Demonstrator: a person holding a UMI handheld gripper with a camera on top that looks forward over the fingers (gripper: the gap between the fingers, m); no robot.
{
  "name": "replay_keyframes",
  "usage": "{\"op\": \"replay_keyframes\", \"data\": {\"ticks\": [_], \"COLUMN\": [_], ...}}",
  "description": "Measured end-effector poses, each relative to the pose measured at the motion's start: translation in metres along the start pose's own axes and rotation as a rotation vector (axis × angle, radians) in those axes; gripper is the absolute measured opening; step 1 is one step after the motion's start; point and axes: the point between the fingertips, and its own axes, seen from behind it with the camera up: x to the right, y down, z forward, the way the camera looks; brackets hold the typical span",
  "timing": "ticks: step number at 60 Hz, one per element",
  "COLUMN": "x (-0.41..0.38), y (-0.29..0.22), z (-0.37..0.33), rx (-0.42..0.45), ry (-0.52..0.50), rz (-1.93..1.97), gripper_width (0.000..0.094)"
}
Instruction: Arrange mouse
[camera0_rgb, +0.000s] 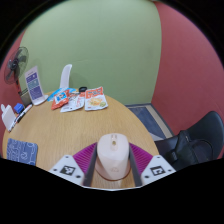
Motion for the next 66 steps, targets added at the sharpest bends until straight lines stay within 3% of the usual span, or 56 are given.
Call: {"op": "replay_keyframes", "data": {"ticks": [1, 12, 22, 32, 43, 50, 57, 66], "x": [-0.001, -0.004, 0.003, -0.007, -0.104, -0.208, -0.291, -0.336], "y": [-0.001, -0.006, -0.017, -0.087, -0.154, -0.117, -0.034, 0.041], "z": [0.001, 0.003, -0.013, -0.083, -0.196, -0.216, -0.184, -0.143], "rx": [0.002, 0.021, 0.035, 0.159, 0.333, 0.286, 0.144, 0.049], "ry": [-0.002, -0.032, -0.002, 0.027, -0.073, -0.191, -0.258, -0.258], "rz": [-0.005, -0.054, -0.072, -0.019, 0.024, 0.027, -0.008, -0.054], "gripper_width": [0.0532, 0.0433, 0.0403, 0.0402, 0.0401, 0.0400, 0.0398, 0.0402]}}
